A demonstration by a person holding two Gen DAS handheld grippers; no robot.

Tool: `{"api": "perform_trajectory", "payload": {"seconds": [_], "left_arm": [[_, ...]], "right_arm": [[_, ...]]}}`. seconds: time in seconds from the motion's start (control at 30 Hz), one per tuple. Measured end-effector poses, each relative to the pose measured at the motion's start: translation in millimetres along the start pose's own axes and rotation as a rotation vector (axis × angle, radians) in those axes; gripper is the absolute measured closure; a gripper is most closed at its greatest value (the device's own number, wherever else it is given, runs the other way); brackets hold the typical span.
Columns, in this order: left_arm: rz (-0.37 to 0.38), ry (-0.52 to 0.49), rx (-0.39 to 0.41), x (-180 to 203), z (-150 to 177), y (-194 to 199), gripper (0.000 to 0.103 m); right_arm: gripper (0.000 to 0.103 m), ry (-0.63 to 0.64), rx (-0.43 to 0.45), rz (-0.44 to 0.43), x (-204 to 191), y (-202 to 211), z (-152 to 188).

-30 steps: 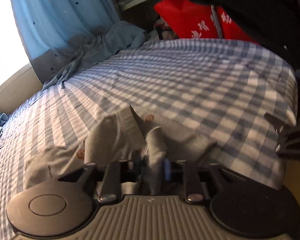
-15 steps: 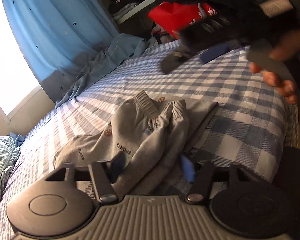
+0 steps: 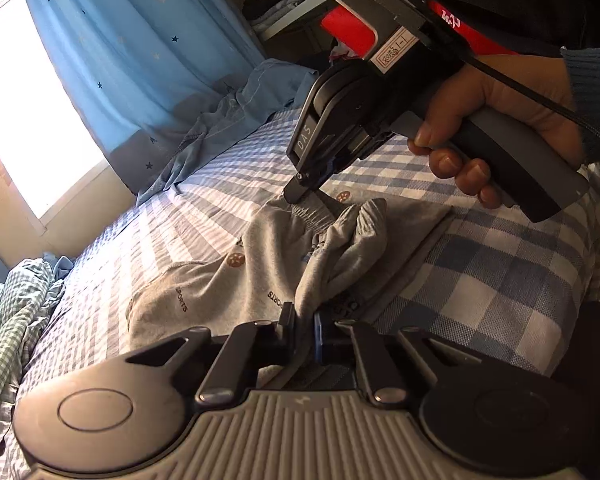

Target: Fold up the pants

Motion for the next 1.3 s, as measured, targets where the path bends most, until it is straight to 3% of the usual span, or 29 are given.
{"api": "perform_trajectory", "payload": {"seconds": [0.2,0.33,0.4,0.43,0.5,0.53,0.57,0.63,0.7,0.77,0.93,1.0,1.13,1.3], "left_arm": [[0.024,0.012,0.061,0.4,-19.0,15.4,0.095],[0.072,-0.006,0.034,16.4,-16.1,6.2,0.095],[0.115,0.001,-0.002,22.7,-7.7,-1.1,0.088],[0.123,-0.003,-0.009,24.0,-3.5,-0.3,0.083],[0.132,-0.005,0.026,20.4,1.4,11.3,0.061],[0.132,-0.006,0.041,16.7,3.0,17.4,0.043],[0.128,0.003,0.051,10.9,4.5,23.8,0.034],[0.133,0.07,0.053,-8.3,9.3,35.3,0.03],[0.105,0.182,0.037,-34.8,14.0,39.4,0.02],[0.002,0.309,0.025,-69.0,20.4,34.8,0.003],[-0.235,0.539,-0.137,-135.2,70.8,11.5,0.004],[-0.222,0.588,-0.226,-141.7,99.3,3.5,0.018],[-0.089,0.758,-0.23,-143.0,134.0,16.8,0.02],[-0.118,0.664,-0.221,-126.2,147.1,39.4,0.019]], "right_arm": [[0.1,0.063,0.08,0.048,-5.2,32.6,-38.5],[0.098,0.082,0.003,0.123,8.9,25.9,-27.4],[0.092,0.086,-0.041,0.173,19.3,18.2,-9.9],[0.084,0.095,-0.049,0.212,23.9,18.3,-1.7],[0.07,0.102,-0.027,0.26,26.8,28.8,8.3],[0.058,0.103,0.0,0.257,24.4,38.9,11.4],[0.043,0.103,0.024,0.258,20.7,47.7,12.8],[0.02,0.115,0.083,0.283,11.4,66.0,16.1],[0.014,0.136,0.118,0.311,0.7,75.6,20.8],[0.006,0.169,0.144,0.347,-11.3,77.7,28.7],[0.003,0.34,0.164,0.509,-27.6,68.2,58.9],[0.003,0.37,0.129,0.595,-17.9,63.9,75.0],[0.001,0.247,0.107,0.575,2.7,72.6,101.2],[0.001,0.176,0.118,0.6,13.8,85.9,114.3]]}}
Point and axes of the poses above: each gripper's, at about its wrist camera, not at the fingertips, and y roughly against the way its jaws point, x to its right, z to its underside, the point moved 9 cm from there along -y, roughly the way its jaws point
